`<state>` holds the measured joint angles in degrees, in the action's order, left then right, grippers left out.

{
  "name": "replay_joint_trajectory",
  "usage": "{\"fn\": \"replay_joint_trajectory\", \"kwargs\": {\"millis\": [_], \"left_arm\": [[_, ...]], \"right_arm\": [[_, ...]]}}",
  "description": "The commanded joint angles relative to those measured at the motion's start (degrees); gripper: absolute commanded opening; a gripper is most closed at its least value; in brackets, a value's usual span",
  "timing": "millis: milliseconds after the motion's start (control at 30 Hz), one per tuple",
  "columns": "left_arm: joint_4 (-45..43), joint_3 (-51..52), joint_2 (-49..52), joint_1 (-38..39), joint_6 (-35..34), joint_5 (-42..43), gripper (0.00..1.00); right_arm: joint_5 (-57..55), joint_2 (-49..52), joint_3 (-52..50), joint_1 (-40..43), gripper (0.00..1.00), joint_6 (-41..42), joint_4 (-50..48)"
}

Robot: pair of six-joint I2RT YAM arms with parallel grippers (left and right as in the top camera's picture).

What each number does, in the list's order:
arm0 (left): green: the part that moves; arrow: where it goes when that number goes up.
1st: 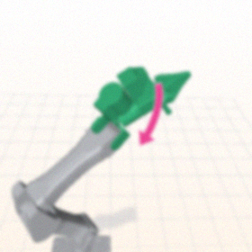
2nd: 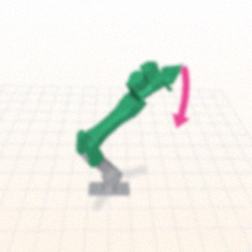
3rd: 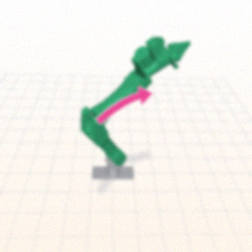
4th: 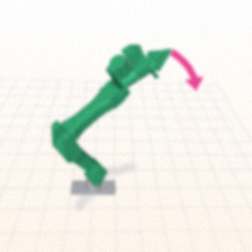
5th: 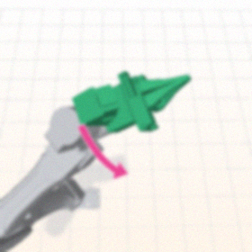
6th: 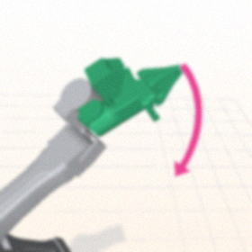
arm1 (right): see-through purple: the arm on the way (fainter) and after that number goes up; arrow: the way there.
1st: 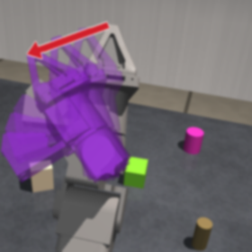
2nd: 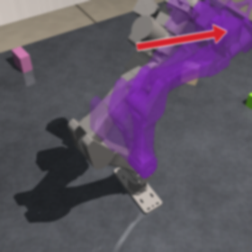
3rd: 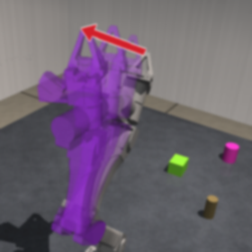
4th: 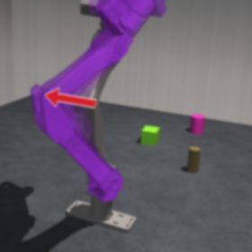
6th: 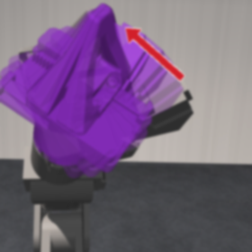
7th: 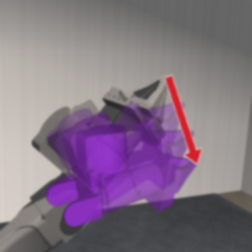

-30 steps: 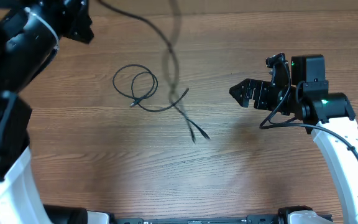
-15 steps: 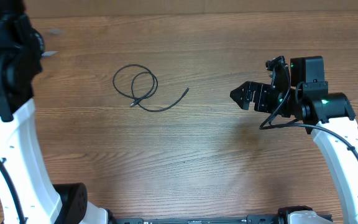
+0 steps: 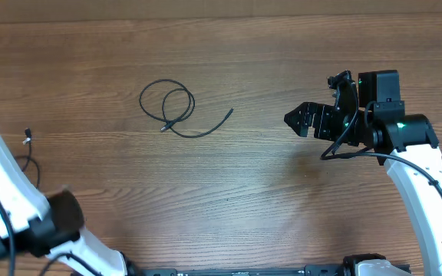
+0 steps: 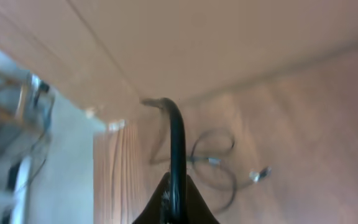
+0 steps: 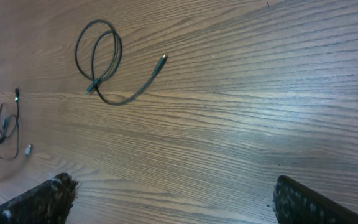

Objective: Untangle cables
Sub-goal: 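Pull the strand out of the coil toward the far left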

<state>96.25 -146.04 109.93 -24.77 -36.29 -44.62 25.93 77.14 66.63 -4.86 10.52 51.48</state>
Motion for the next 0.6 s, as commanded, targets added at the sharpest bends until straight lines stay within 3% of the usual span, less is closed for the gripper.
{"fn": "replay_joint_trajectory", "kwargs": {"millis": [0, 133, 433, 567], "left_arm": [[0.57, 0.28, 5.29, -3.37, 1.55, 14.27, 0.05], [0.55, 2.01, 7.52, -5.27, 3.5, 21.55, 0.04], [-0.17, 2.19, 7.54, -5.64, 3.39, 22.84, 0.04], [-3.85, 1.4, 7.43, -5.64, 9.44, 32.72, 0.04]], "right_arm": [[-0.37, -0.07, 0.13, 0.0, 1.0, 0.15, -0.13], [-0.37, -0.07, 0.13, 0.0, 1.0, 0.15, -0.02], [-0.39, -0.07, 0.13, 0.0, 1.0, 0.13, 0.26], [-0.39, -0.07, 0.13, 0.0, 1.0, 0.15, 0.26]]}}
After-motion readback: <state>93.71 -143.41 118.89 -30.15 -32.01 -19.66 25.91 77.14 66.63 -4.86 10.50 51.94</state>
